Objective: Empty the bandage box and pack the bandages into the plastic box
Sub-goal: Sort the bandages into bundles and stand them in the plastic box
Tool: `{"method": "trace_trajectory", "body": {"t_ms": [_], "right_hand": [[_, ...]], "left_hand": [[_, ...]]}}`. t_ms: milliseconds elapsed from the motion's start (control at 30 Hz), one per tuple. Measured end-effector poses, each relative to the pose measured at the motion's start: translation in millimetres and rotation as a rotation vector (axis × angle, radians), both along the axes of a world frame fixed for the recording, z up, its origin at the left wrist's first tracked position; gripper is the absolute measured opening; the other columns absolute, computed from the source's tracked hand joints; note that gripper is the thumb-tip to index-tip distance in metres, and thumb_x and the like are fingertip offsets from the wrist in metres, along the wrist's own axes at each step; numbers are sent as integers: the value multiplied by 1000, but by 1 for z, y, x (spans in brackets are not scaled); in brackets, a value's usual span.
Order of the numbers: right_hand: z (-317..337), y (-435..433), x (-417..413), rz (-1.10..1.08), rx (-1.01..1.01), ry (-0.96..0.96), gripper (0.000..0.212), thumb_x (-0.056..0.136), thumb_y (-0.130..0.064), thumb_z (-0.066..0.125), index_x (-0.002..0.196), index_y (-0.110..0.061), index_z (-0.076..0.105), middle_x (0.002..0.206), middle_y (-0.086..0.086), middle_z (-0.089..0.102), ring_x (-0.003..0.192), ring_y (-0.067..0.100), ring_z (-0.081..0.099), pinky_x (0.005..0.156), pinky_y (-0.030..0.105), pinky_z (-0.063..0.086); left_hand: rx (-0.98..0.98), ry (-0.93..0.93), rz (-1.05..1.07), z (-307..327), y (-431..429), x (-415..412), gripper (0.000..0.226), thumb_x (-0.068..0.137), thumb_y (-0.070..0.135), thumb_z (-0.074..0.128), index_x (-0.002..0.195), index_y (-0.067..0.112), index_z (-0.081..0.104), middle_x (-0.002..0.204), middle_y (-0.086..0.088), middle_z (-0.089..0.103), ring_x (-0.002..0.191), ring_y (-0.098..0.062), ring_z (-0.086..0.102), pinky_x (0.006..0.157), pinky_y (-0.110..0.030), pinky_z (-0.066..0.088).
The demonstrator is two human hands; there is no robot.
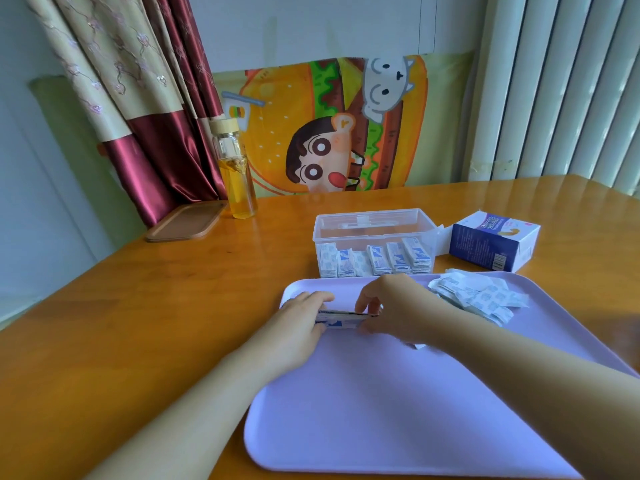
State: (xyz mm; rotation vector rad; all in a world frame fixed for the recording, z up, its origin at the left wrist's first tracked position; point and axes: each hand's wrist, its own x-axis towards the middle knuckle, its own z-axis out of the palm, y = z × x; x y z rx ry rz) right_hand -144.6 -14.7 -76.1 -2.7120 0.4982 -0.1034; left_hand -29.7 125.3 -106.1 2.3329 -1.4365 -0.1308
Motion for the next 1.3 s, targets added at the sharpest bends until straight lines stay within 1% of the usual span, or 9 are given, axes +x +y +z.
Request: {"method": "trace_trajectory", "body": {"t_ms": [133,267,400,567,667,767,900,1033,1300], "right_hand": [[-2,-1,2,10,49,-44,23,82,-21,66,106,-22,69,85,-6,60,78,22,64,73,30,53],[-8,0,1,-4,78,-120,17,85,-16,62,99,-20,71,78,-7,59,58,7,53,52,9,42],[13,-6,-2,61,-2,-251,14,87,-14,62,93,-17,73,72,-12,57,58,-2,50,57,6,39],[54,-2,-9,188,-90,-388,17,86,-9,63,97,-16,74,82,-6,66,65,1,54,69,13,44],[63,-16,-17,24,-7,-464,17,85,-16,67,101,-16,72,82,-6,66,64,-1,56,64,8,44],[59,-41,-32,-167,-34,-121,30,82,-29,70,106,-12,66,74,-1,68,54,1,57,53,11,41],[39,-46,-45,-203,-150,328,54,80,-47,66,115,-6,60,86,6,74,64,13,59,62,23,46],[24,-49,-44,-236,-73,246,59,74,-39,76,123,-13,54,107,1,64,84,14,52,72,24,41],[31,-64,-53,-256,-16,44,23,77,-27,74,97,-19,65,85,-2,65,69,11,56,66,26,47]], "left_hand": [[1,18,-42,-2,-6,-4,44,99,10,39,141,22,35,140,7,39,130,-10,35,100,-14,25],[15,-11,-71,-3,-10,-5,38,99,11,37,135,23,43,130,6,46,124,-12,38,101,-19,30],[53,-124,-7,15,-9,-6,11,94,22,46,86,22,54,83,5,53,88,-22,49,68,-30,38],[-96,448,-33,55,-18,-16,16,97,20,47,104,21,62,83,10,63,71,-5,63,68,-23,49],[-251,712,56,57,-24,-20,23,99,11,40,106,20,59,73,3,53,47,-7,47,49,-19,42],[-406,1070,197,54,-26,-24,23,98,10,43,108,23,59,73,-1,49,45,-9,38,45,-19,38],[-584,1630,230,55,-31,-29,15,96,12,47,104,15,58,65,-3,52,39,-8,41,44,-19,46],[-584,1732,298,52,-37,-33,9,95,16,47,97,15,56,64,-1,52,40,-7,42,46,-18,44],[-513,1660,347,36,-36,-41,14,94,22,50,104,19,59,58,5,48,42,-6,35,48,-18,31]]}}
